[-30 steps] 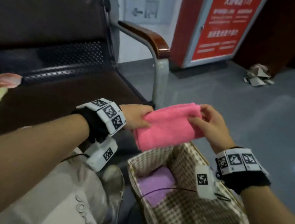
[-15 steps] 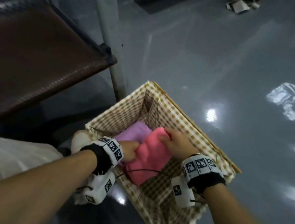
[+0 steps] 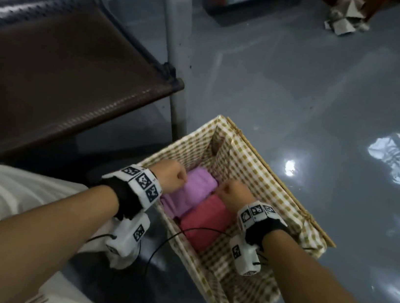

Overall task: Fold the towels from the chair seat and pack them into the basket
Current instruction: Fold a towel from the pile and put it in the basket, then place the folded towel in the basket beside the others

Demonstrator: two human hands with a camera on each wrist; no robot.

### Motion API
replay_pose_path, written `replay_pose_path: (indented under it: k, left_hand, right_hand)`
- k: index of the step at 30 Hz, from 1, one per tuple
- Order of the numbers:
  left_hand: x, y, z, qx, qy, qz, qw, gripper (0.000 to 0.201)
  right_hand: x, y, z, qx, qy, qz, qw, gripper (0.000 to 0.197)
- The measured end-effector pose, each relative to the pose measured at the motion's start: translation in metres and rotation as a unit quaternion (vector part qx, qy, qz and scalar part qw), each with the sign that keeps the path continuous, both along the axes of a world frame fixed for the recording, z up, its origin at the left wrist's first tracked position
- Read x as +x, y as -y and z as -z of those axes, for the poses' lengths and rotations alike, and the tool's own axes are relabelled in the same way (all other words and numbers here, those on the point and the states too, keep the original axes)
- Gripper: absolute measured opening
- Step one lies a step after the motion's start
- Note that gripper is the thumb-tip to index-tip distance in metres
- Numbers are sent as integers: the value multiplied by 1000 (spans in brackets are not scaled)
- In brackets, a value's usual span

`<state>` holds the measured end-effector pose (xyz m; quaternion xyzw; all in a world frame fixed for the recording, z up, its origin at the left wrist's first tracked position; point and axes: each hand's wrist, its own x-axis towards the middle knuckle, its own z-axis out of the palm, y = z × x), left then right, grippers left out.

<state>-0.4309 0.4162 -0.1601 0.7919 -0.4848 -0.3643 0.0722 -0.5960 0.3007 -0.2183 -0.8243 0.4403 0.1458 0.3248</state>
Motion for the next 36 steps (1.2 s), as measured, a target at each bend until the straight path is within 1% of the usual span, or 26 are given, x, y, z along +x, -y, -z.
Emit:
replay_pose_path:
  k: [2,4,6,9,12,15,18,20,23,24,25,29,30,32,33,34,36]
  left_hand:
    - [16,-8,-27,-23,8,-22,999,20]
    - [35,-17,-58,-50,17,-40,998,18]
    - [59,-31,-96,-105,25,-70,992,13]
    - [98,-61,-158,-219,30,-152,963,10]
    - [138,-104,-213,-287,30,-200,936,11]
    - [177,-155,-248,-316,69,-237,916,9]
    - [218,-212,-263,-312,121,-278,900,6]
    - [242,-251,-261,-326,111,-328,880,6]
    - [266,-306,-244,-362,49,-423,829,11]
    - [272,-318,-237,-365,40,-440,820,13]
    - [280,-339,-230,-360,44,-459,811,14]
    - [311,-407,-199,-294,85,-506,807,16]
    - [316,-421,-192,-291,97,-516,800,18]
    - [323,-442,-179,-289,133,-534,783,25]
    - [326,-449,-174,-275,154,-533,786,27]
    - [329,-455,-168,-254,170,-526,794,28]
    - [336,-464,-161,-211,183,-512,812,31]
  right_hand:
    - [20,-3,-31,-16,50,-24,998,22]
    - [46,-5,-68,-36,94,-68,993,21]
    - [77,-10,-108,-69,119,-123,983,19]
    - [134,-22,-170,-117,157,-169,966,23]
    - [199,-49,-231,-153,210,-222,940,26]
    - [262,-89,-275,-173,243,-281,912,25]
    - [321,-142,-302,-185,259,-349,881,24]
    - [358,-178,-311,-176,254,-392,867,25]
    - [407,-230,-314,-132,247,-424,861,28]
    - [416,-241,-313,-122,243,-430,861,28]
    - [431,-258,-309,-113,238,-448,854,29]
    - [474,-318,-284,-72,223,-530,815,29]
    - [482,-329,-275,-63,221,-544,807,28]
    - [495,-351,-255,-32,215,-557,801,24]
    - [501,-360,-244,-8,210,-559,802,23]
    - [505,-368,-232,12,204,-560,803,23]
    - [512,-385,-210,37,197,-567,799,30]
